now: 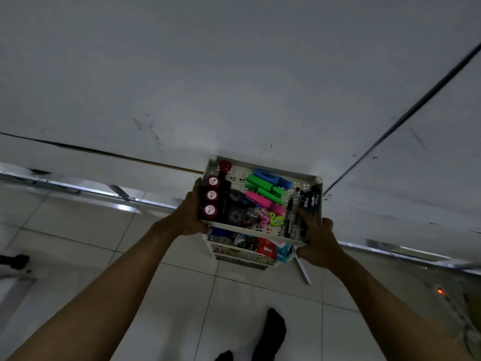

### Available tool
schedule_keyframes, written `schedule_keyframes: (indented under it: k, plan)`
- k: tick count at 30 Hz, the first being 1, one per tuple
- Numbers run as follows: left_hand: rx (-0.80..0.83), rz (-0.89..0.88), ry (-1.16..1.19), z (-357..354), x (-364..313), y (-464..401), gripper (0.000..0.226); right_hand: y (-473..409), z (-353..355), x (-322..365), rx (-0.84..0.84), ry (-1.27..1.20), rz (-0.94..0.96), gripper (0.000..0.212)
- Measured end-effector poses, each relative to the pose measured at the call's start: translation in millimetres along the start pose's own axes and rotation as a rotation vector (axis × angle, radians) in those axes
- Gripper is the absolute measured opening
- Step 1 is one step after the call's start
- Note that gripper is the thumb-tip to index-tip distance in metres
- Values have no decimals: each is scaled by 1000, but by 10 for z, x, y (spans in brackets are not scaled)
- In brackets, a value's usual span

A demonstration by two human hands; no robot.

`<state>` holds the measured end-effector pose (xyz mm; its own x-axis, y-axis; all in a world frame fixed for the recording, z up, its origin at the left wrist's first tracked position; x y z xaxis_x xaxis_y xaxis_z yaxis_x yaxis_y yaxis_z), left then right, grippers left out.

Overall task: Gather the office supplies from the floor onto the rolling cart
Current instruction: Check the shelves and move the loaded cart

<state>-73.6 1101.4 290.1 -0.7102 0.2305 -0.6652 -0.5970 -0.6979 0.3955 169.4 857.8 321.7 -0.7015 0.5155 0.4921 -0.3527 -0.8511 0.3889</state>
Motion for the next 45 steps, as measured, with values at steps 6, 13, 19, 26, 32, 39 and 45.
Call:
schedule_keyframes:
  k: [6, 13, 19, 26, 32, 39, 45]
  plan:
    - [38, 79, -8, 60, -58, 69, 158, -336, 616, 491, -253, 169, -36, 82]
    - [44, 48, -72, 197, -455, 299, 152, -1234, 402, 1423, -48, -73, 387, 49]
    - [53, 96, -114, 264, -446, 262, 140, -1528, 93, 1711, 48, 104, 535, 55]
    - [76, 146, -188, 229, -453, 237, 136, -1709, -84, 1713, 94, -52, 514, 55]
    - [48, 118, -235, 249, -498, 295, 131, -1559, -14, 1735, -59, -399, 361, 80]
    - [32, 130, -239, 247, -521, 320, 131, -1517, -51, 1723, -38, -248, 279, 64]
    - [24, 143, -238, 219, -506, 329, 128, -1510, -99, 1744, 12, -263, 289, 51]
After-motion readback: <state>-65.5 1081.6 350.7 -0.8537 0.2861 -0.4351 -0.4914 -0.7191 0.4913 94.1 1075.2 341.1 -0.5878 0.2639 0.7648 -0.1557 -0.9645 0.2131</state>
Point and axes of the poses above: each hand's wrist, its own y-axis away from the middle knuckle, its own z-axis out of the back of the hand, x = y × z, the point moved 4 cm from there along -y, towards the middle knuckle, and after that the axes turned 10 degrees about z, right-handed, at the moved point
